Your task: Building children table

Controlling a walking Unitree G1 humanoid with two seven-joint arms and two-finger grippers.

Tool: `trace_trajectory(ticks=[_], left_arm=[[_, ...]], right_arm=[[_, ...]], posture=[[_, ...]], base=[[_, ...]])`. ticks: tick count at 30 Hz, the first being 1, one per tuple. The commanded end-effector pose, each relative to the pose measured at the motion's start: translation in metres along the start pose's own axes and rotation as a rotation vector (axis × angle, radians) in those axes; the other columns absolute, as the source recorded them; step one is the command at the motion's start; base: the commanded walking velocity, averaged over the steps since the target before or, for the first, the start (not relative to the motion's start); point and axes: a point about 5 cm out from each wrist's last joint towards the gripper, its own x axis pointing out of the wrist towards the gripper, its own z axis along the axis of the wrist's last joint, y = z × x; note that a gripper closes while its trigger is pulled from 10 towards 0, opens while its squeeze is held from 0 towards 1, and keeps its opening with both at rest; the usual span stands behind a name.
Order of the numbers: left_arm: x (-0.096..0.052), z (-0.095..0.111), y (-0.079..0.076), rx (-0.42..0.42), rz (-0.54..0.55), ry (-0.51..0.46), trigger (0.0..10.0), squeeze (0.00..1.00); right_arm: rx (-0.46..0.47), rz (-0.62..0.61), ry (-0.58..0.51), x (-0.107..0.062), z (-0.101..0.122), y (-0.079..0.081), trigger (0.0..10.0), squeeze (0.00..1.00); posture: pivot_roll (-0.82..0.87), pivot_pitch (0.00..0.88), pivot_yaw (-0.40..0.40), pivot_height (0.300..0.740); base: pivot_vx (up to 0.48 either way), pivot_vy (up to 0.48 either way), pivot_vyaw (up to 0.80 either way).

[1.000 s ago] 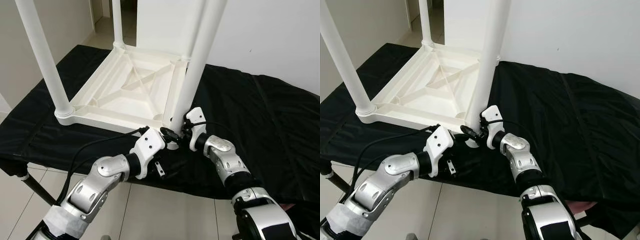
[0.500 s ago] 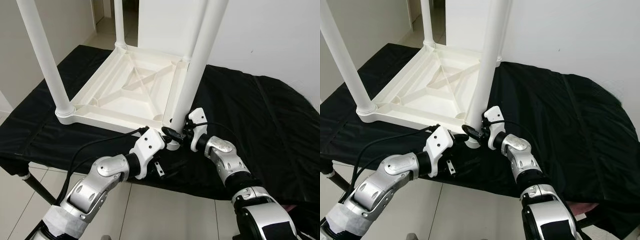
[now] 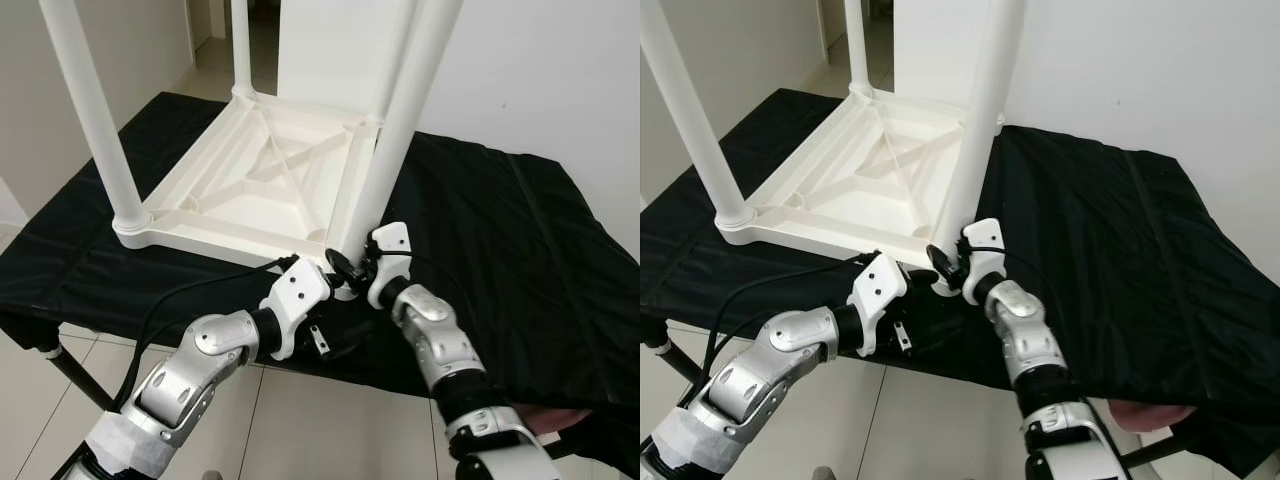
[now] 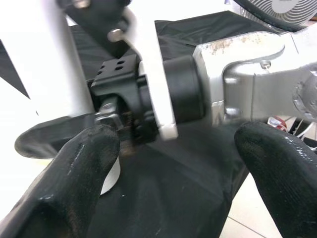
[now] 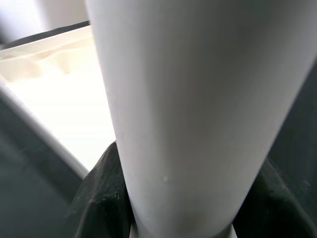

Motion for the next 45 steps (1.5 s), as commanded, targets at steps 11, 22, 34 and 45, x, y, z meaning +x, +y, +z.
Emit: trace_trajectory(ticks=[11,22,34,45], left_arm=[[0.003,-0.001,-0.007,-0.005,-0.077,-0.003,10.0,0.00],[0.003,-0.002,-0.007,-0.004,-0.072,-0.002,10.0,0.00],[0.002,-0.001,-0.004,0.002,-0.073,-0.002,10.0,0.00],[0.001,0.000,-0.002,0.008,-0.073,0.000,10.0,0.00]], right_arm=[[0.063,-0.301,0.033,-0.006,-0.010,0.006,10.0,0.00],[0.087,-0.257,0.008,-0.013,0.001,0.002,10.0,1.00],[-0.047,0.152,0.063,-0.023,-0.004,-0.033,10.0,0.00],[-0.144,0.336,0.080,-0.013,0.001,-0.044,10.0,0.00]], posture=[[-0.04,0.000,-0.080,0.740],[-0.03,0.000,-0.088,0.740],[-0.04,0.000,-0.073,0.740],[-0.03,0.000,-0.061,0.740]], base=[[0.000,0.000,0.00],[0.000,0.000,0.00],[0.000,0.000,0.00],[0.000,0.000,0.00]])
